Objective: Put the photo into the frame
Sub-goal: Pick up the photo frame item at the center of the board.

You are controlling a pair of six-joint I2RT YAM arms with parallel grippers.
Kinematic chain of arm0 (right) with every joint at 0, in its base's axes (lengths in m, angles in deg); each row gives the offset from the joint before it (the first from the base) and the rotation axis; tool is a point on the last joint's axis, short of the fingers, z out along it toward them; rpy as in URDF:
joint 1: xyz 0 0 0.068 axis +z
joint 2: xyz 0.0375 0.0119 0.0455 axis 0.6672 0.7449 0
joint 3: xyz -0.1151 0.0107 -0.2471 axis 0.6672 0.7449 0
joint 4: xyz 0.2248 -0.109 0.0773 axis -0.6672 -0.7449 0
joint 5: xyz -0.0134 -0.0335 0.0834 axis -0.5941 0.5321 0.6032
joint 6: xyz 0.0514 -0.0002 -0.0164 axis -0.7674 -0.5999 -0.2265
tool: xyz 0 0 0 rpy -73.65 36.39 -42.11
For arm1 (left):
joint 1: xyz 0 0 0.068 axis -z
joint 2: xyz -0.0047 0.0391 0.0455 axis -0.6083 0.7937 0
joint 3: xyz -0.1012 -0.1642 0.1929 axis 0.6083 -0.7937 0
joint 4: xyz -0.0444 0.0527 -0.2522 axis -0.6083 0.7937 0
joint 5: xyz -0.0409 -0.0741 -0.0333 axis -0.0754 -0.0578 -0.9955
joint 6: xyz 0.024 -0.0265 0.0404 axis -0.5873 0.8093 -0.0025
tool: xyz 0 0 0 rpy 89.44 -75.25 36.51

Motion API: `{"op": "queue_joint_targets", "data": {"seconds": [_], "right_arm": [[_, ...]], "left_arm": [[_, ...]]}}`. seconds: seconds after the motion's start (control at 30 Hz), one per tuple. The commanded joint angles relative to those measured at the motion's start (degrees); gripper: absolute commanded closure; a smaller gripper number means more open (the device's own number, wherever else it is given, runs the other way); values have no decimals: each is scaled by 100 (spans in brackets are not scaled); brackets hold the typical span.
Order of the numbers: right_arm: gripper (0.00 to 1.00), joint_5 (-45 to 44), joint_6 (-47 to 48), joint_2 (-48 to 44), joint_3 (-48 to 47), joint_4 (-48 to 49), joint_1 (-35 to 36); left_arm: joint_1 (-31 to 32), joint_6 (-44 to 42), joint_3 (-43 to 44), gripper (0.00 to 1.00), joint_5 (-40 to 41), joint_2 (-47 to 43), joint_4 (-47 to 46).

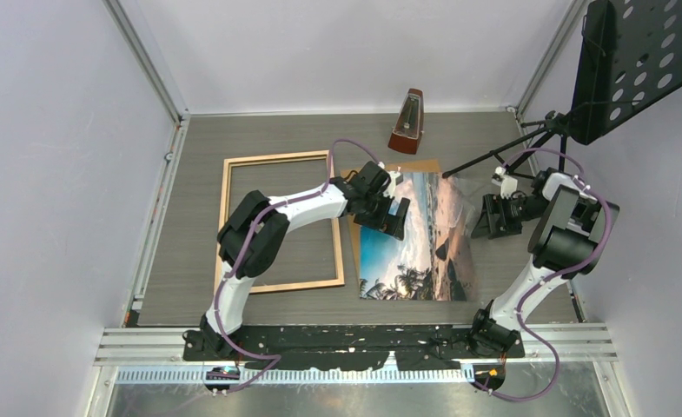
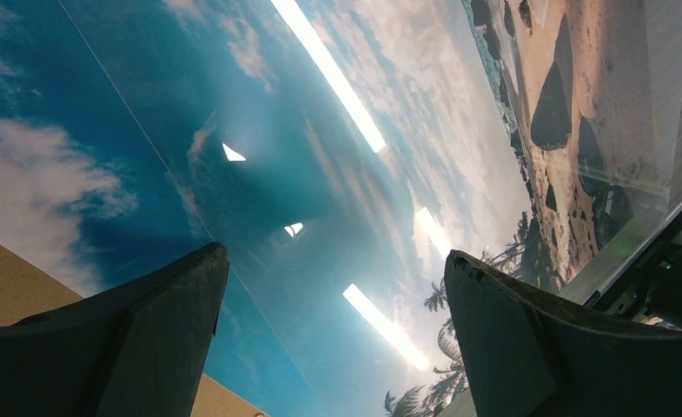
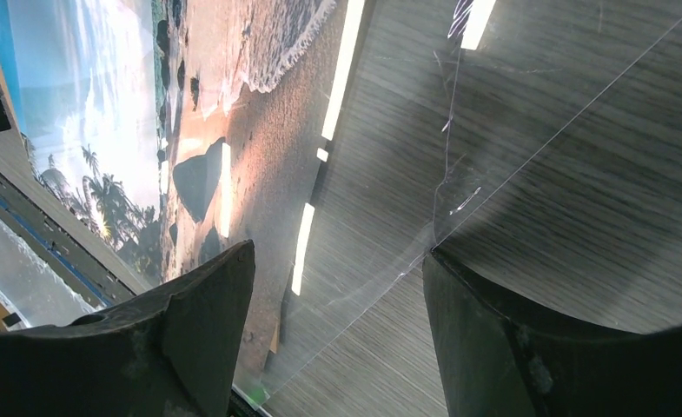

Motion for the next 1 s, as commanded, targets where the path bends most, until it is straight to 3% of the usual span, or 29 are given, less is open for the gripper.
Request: {"op": "queue_joint_targets", "data": {"seconds": [0.0,0.47,0.97], "right_arm": [[25,678,117,-86,314,-268,219],[31,2107,275,-717,131,-777,-166],[34,2278,339,-313,23,-826,-331]], "left_arm": [[64,126,-217,1,-148,56,84],[64,157,-301,1,-158,45,2],[64,139,-299,1,-168,24,2]]}}
